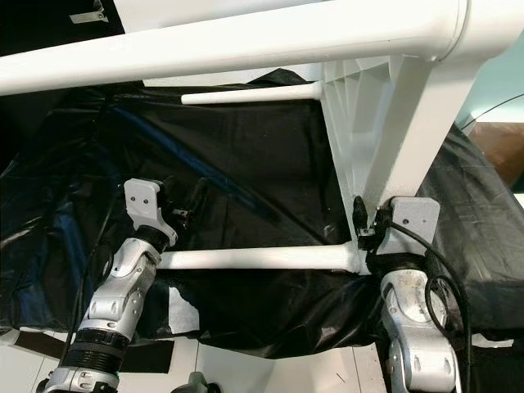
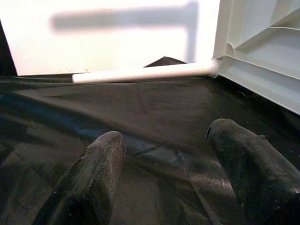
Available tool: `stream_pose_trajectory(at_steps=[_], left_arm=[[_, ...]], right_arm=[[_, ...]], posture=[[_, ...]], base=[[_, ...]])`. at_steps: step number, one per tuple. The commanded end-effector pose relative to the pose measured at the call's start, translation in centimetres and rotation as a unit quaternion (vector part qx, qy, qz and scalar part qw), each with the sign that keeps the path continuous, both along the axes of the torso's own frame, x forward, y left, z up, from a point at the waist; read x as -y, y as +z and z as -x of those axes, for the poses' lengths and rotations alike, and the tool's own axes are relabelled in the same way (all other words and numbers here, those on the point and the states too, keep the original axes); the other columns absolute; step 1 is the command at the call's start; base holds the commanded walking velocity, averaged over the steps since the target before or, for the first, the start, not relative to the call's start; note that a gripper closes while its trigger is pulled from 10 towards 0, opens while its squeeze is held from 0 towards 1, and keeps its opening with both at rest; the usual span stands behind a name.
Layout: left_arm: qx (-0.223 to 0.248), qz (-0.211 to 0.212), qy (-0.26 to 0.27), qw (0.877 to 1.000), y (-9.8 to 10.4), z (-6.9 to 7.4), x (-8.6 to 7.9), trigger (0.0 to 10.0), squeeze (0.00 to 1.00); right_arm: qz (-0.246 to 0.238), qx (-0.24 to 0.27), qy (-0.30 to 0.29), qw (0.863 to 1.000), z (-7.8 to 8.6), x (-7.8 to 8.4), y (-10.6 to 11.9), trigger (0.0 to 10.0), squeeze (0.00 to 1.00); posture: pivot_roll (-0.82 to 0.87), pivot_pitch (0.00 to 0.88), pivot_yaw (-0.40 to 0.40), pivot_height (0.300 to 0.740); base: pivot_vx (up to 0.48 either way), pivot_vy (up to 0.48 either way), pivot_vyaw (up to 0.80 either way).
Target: Building children table
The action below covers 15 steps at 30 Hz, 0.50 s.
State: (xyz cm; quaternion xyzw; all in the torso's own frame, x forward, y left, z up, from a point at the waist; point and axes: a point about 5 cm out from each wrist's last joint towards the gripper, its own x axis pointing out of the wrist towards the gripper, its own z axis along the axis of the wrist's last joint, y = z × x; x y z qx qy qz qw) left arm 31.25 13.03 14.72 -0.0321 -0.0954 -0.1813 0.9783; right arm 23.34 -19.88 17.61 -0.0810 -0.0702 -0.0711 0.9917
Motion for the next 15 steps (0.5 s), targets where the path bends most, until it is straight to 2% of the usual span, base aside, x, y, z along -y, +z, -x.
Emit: stream_pose_trajectory(at_steps=[1,4,8,15], left_arm=[[0.0,0.002,0.002,1.0,-0.3,0.2,-0.1,10.0,0.0],[-0.002,0.007,0.007,1.0,-0.6,0.4,0.0,10.0,0.0],[-0.001,0.007,0.01,1.0,-0.7,0.6,0.0,10.0,0.0],[0.002,0.006,0.02,1.0,-0.6,0.7,-0.4,10.0,0.0]], right_arm=[[0.0,-0.026,-0.086,0.996,0.3,1.9,-2.2,10.0,0.0],[-0.012,-0.02,-0.09,0.996,-0.4,1.6,-3.5,10.0,0.0],[-0.026,-0.02,-0.067,0.997,-1.3,0.9,-3.8,10.0,0.0],[-0.011,-0.024,-0.019,0.999,-2.1,0.3,-3.9,10.0,0.0]], posture=[[-0.09,0.063,0.028,0.74],[-0.08,0.063,0.025,0.74],[-0.07,0.062,0.023,0.74],[-0.05,0.057,0.015,0.74]], base=[[0.0,0.0,0.0],[0.0,0.0,0.0],[0.0,0.0,0.0],[0.0,0.0,0.0]])
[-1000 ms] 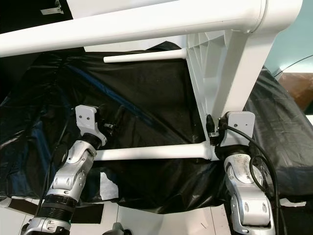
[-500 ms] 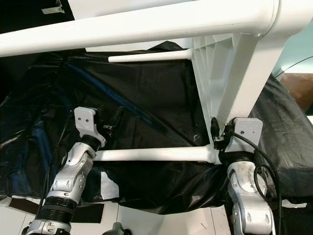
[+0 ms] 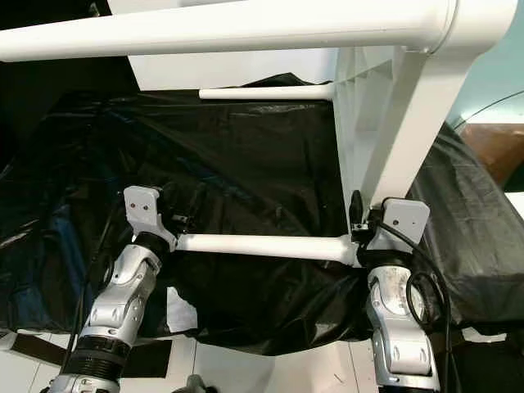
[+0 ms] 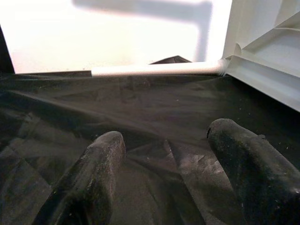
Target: Building children table
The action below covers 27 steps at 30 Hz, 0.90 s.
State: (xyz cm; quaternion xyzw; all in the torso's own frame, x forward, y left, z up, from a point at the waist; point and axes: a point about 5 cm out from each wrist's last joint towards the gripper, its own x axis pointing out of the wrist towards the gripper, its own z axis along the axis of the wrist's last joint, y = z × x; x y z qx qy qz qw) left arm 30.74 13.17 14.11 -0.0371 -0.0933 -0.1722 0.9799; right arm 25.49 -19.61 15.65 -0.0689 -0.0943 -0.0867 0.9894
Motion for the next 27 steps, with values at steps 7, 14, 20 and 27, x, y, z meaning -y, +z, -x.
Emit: stream_pose_trajectory(at_steps=[7,14,20,27], left_arm=[[0.007,0.0,0.015,1.0,0.0,0.2,-0.3,10.0,0.0],[0.009,0.0,0.014,1.0,0.1,0.3,-0.3,10.0,0.0],[0.011,0.0,0.012,1.0,0.1,0.6,-0.3,10.0,0.0],[0.017,-0.004,0.013,1.0,0.1,1.5,-0.8,10.0,0.0]], right_arm=[[0.002,-0.045,0.005,0.999,-0.3,0.3,-2.3,10.0,0.47],[0.003,-0.042,0.005,0.999,0.4,0.3,-2.5,10.0,0.19],[0.008,-0.029,0.001,1.0,0.9,0.2,-2.2,10.0,0.0],[0.064,0.009,0.045,0.997,2.5,-1.5,-0.1,10.0,0.0]], posture=[[-0.05,0.055,0.013,0.74],[-0.06,0.059,0.015,0.74],[-0.06,0.063,0.018,0.74],[-0.06,0.07,0.02,0.74]], base=[[0.0,0.0,0.0],[0.0,0.0,0.0],[0.0,0.0,0.0],[0.0,0.0,0.0]])
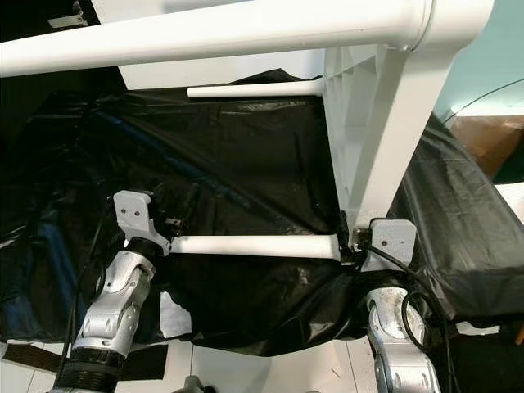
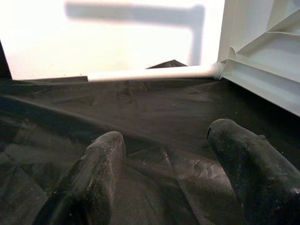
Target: Building children table
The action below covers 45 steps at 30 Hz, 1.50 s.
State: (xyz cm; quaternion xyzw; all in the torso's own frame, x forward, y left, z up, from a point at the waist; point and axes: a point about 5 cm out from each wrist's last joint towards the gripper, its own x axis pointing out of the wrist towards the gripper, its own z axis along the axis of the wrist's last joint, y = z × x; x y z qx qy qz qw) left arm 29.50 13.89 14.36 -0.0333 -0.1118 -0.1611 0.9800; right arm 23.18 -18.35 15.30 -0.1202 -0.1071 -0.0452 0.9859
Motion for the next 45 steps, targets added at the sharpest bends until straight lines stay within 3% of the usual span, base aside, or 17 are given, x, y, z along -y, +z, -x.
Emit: stream_pose_trajectory(at_steps=[1,8,29,41,43,45], left_arm=[[-0.001,-0.005,0.001,1.0,-0.1,0.2,-0.1,10.0,0.0],[0.001,-0.011,0.003,1.0,-0.1,0.8,-0.5,10.0,0.0],[0.0,-0.022,0.004,1.0,-0.1,1.3,-0.6,10.0,0.0],[-0.005,-0.03,-0.007,1.0,-0.2,1.9,-1.0,10.0,0.0],[-0.005,-0.03,-0.007,1.0,-0.2,1.9,-1.0,10.0,0.0],[-0.007,-0.031,-0.008,0.999,-0.3,2.0,-1.1,10.0,0.0]], right_arm=[[0.008,0.003,0.008,1.0,0.2,-0.2,0.2,10.0,0.0],[0.022,0.024,0.021,0.999,0.7,-0.4,1.8,10.0,0.0],[0.024,0.031,0.005,0.999,0.2,-0.5,2.6,10.0,0.0],[-0.002,0.023,-0.036,0.999,2.6,-0.4,2.0,10.0,0.0],[-0.007,0.017,-0.028,0.999,2.9,-0.6,1.9,10.0,0.0],[-0.025,-0.005,0.023,0.999,3.2,-1.6,1.6,10.0,0.0]], posture=[[-0.06,0.07,0.02,0.74],[-0.07,0.07,0.017,0.74],[-0.05,0.066,0.012,0.74],[-0.07,0.071,0.019,0.74],[-0.07,0.073,0.018,0.74],[-0.07,0.073,0.018,0.74]], base=[[0.0,0.0,0.0],[0.0,0.0,0.0],[0.0,0.0,0.0],[0.0,0.0,0.0],[0.0,0.0,0.0],[0.0,0.0,0.0]])
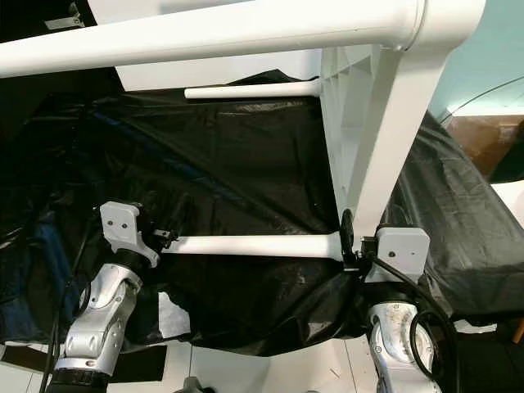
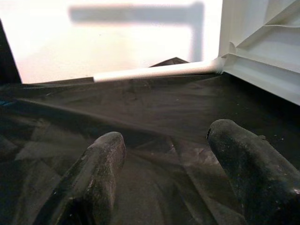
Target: Building children table
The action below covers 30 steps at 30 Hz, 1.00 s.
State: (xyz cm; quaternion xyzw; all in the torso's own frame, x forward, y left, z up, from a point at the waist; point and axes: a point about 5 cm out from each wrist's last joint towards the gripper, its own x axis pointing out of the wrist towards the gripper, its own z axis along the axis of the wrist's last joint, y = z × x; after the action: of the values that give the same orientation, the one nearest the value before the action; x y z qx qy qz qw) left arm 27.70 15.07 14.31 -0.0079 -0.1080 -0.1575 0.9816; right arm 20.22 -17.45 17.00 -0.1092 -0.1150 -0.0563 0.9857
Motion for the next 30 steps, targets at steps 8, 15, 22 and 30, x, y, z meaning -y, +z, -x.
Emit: stream_pose_trajectory(at_steps=[8,15,22,30], left_arm=[[-0.01,-0.013,-0.018,1.0,-0.4,0.3,0.0,10.0,0.0],[-0.012,-0.017,-0.017,1.0,-0.4,0.3,-0.2,10.0,0.0],[-0.008,-0.02,-0.014,1.0,-0.2,-0.5,-0.4,10.0,0.0],[-0.003,-0.018,-0.024,1.0,-0.1,-1.0,0.4,10.0,0.0]], right_arm=[[-0.053,-0.067,0.149,0.985,1.5,-2.0,-0.2,10.0,0.0],[-0.06,-0.098,0.19,0.975,2.6,-2.1,-0.2,10.0,0.0],[-0.069,-0.117,0.212,0.968,3.3,-2.0,-0.4,10.0,0.0],[-0.062,-0.123,0.295,0.946,-0.2,-4.0,-1.0,4.0,0.0]], posture=[[-0.07,0.068,0.024,0.74],[-0.08,0.058,0.028,0.74],[-0.1,0.044,0.036,0.74],[-0.09,0.032,0.038,0.74]], base=[[0.0,0.0,0.0],[0.0,0.0,0.0],[0.0,0.0,0.0],[0.0,0.0,0.0]])
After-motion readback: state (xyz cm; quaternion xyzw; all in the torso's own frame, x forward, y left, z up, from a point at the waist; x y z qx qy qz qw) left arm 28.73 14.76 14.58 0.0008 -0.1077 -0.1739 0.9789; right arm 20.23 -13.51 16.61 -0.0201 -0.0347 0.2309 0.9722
